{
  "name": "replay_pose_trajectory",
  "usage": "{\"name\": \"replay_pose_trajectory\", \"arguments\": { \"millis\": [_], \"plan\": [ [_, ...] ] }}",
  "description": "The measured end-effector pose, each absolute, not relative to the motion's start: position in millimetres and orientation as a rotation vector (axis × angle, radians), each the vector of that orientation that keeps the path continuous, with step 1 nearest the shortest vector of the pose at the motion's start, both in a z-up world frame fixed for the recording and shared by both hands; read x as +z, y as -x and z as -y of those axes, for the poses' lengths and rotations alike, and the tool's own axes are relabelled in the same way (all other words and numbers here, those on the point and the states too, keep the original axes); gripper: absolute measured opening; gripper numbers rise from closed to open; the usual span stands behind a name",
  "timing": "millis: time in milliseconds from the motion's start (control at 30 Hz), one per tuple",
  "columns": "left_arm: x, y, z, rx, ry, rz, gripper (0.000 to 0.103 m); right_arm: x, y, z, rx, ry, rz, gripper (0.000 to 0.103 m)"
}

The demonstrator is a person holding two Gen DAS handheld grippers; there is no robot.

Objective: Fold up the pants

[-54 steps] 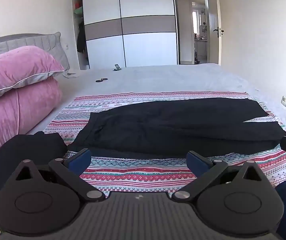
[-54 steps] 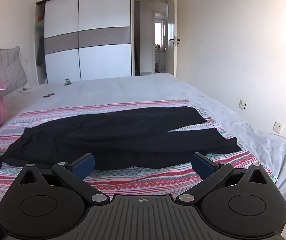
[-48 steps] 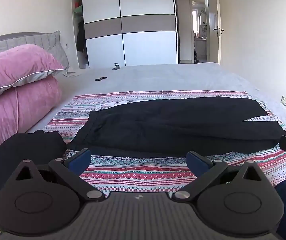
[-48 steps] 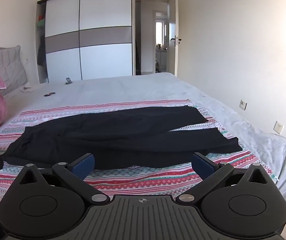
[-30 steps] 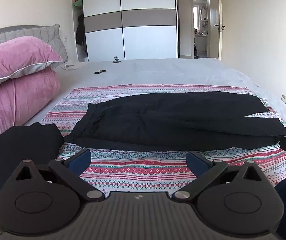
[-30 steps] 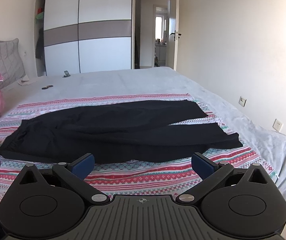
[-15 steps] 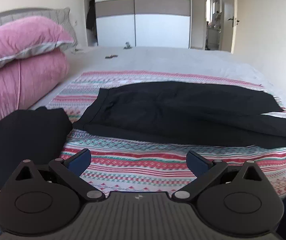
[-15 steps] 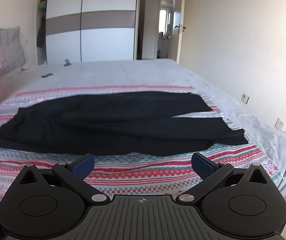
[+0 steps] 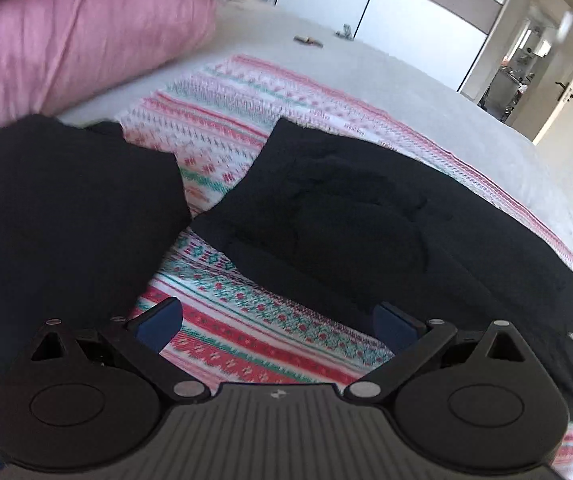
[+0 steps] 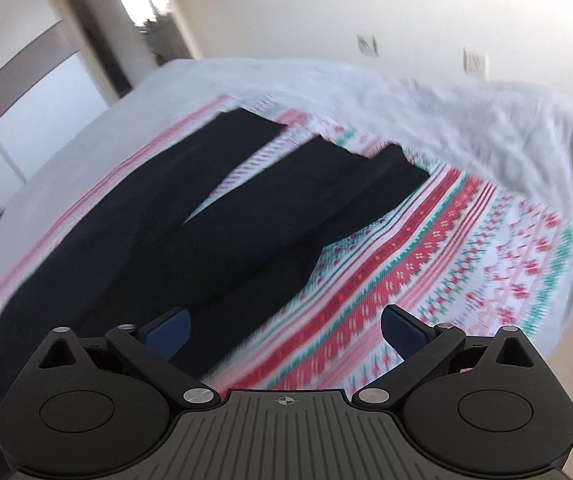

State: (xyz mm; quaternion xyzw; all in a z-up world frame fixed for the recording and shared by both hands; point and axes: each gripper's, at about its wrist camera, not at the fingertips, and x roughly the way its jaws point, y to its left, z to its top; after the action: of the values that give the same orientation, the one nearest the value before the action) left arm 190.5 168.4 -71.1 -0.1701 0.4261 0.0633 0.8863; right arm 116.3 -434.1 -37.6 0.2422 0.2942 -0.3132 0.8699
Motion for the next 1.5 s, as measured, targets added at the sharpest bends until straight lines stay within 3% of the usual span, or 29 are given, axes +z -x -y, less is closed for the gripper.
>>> {"name": "replay_pose_trajectory", "arguments": {
  "millis": [67, 100, 133, 200, 300, 367, 467, 500, 533, 567, 600, 833, 1067, 1100, 1133, 1200, 1300, 1400, 1500],
  "plan": [
    [-84.1, -208.2, -172.3, 0.113, 0.420, -0.913, 0.100, -43.8, -132.2, 451.0, -0.681, -0.539, -0.641, 0.077],
    [-90.0, -215.7, -175.7, 0.100, 0.453, -0.920, 0.096, -47.0, -140.6, 458.3, -0.690, -0.552, -0.645, 0.067],
    [-95.9, -223.0, -177.6, 0.092, 0.476, -0.933, 0.085, -51.0, -144.5, 467.4, -0.697, -0.570, -0.645, 0.060],
    [-106.8, -238.7, -182.6, 0.082, 0.510, -0.965, 0.072, -59.2, -151.0, 487.5, -0.719, -0.624, -0.652, 0.054],
    [-120.5, -259.2, -192.1, 0.093, 0.556, -0.979, 0.069, -72.6, -156.2, 521.3, -0.792, -0.682, -0.639, 0.050],
    [-132.8, -274.6, -199.2, 0.124, 0.589, -0.975, 0.059, -76.5, -159.7, 534.4, -0.824, -0.660, -0.634, 0.046],
    [-146.6, -293.2, -198.4, 0.150, 0.563, -0.975, 0.033, -77.2, -168.3, 545.6, -0.812, -0.640, -0.586, 0.033],
    [-148.6, -295.9, -195.2, 0.160, 0.531, -0.974, 0.018, -78.6, -174.3, 548.2, -0.801, -0.631, -0.577, 0.025],
    [-149.7, -298.5, -191.7, 0.171, 0.488, -0.970, 0.005, -80.4, -178.1, 551.6, -0.795, -0.622, -0.571, 0.010],
    [-149.1, -299.1, -190.5, 0.172, 0.467, -0.964, 0.000, -80.2, -181.1, 552.5, -0.797, -0.605, -0.566, 0.000],
    [-146.7, -298.5, -191.3, 0.162, 0.470, -0.954, 0.000, -77.5, -181.3, 552.7, -0.793, -0.596, -0.549, 0.000],
    [-99.1, -254.7, -215.4, 0.144, 0.530, -0.867, 0.000, -23.8, -137.0, 521.8, -0.797, -0.503, -0.326, 0.000],
    [-105.2, -236.4, -208.3, 0.132, 0.463, -0.947, 0.002, -29.5, -121.8, 513.4, -0.963, -0.439, -0.441, 0.000],
    [-105.6, -238.3, -210.2, 0.128, 0.467, -0.972, 0.015, -29.0, -121.9, 511.9, -0.999, -0.433, -0.449, 0.005],
    [-103.4, -238.4, -213.9, 0.133, 0.484, -0.986, 0.034, -27.8, -121.6, 508.0, -1.022, -0.415, -0.454, 0.009],
    [-90.3, -229.8, -223.0, 0.159, 0.526, -0.936, 0.046, -22.5, -126.5, 497.8, -1.050, -0.338, -0.444, 0.013],
    [-59.4, -224.3, -230.7, 0.175, 0.530, -0.830, 0.056, -15.5, -137.1, 477.6, -1.034, -0.235, -0.398, 0.052],
    [-32.9, -250.7, -223.1, 0.167, 0.483, -0.765, 0.073, -13.7, -157.6, 464.2, -0.910, -0.240, -0.411, 0.054],
    [-27.0, -312.9, -197.4, 0.066, 0.394, -0.818, 0.090, -19.2, -184.2, 456.0, -0.778, -0.330, -0.462, 0.054]
  ]
}}
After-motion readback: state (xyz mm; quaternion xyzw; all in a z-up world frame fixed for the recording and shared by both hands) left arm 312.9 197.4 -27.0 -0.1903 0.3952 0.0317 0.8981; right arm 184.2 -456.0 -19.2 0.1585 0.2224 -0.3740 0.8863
